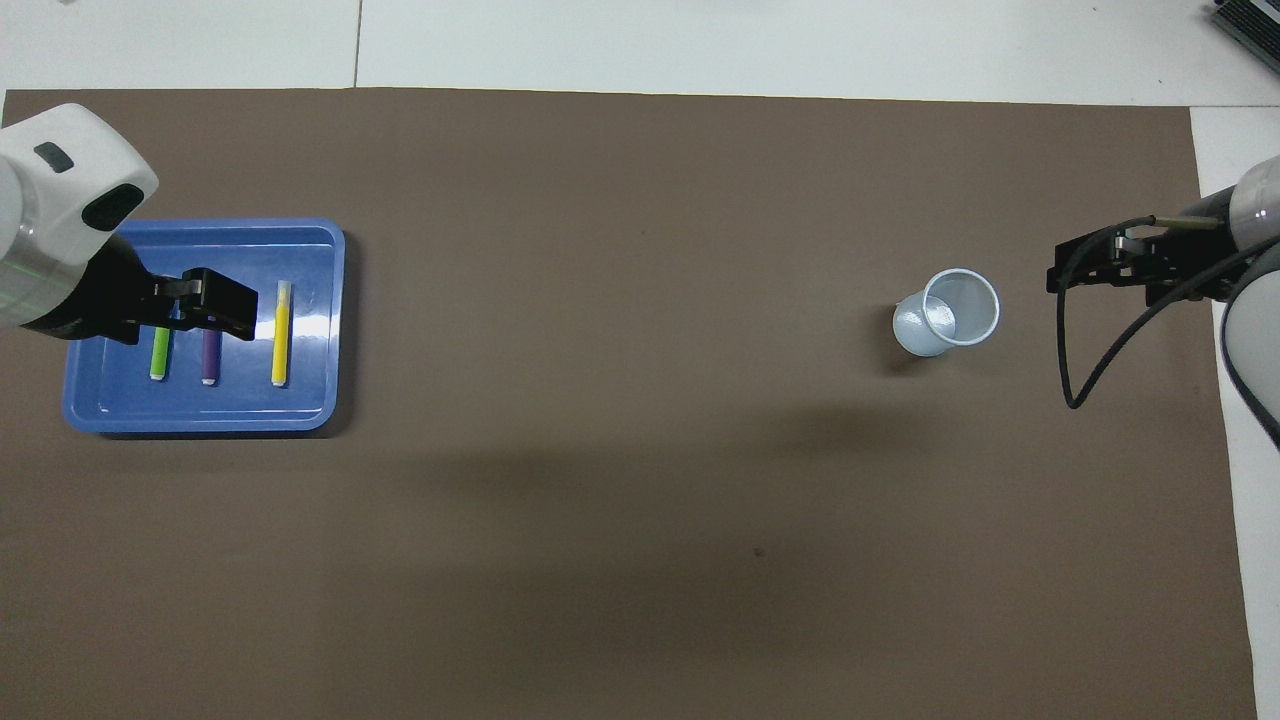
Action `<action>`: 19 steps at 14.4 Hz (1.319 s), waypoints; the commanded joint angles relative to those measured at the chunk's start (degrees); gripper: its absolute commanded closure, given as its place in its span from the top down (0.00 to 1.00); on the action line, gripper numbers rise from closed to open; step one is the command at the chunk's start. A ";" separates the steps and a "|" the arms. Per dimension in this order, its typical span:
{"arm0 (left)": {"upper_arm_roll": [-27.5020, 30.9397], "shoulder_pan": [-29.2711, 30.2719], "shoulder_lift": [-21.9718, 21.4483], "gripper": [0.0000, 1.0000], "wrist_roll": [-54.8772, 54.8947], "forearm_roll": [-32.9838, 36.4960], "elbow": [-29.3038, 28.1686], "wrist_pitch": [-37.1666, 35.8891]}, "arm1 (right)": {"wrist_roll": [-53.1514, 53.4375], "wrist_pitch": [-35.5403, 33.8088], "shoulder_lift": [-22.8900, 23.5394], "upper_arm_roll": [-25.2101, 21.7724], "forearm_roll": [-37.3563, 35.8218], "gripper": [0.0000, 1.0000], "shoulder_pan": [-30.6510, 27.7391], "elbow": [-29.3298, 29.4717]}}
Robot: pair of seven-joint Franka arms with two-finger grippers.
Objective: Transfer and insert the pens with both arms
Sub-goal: 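Lower the left gripper over the yellow pen in the blue tray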
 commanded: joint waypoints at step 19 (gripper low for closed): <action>1.29 1.87 -4.57 1.00 -0.48 -0.54 -9.38 11.02 | -0.94 -0.39 -1.33 0.48 -1.49 1.00 -0.76 -1.24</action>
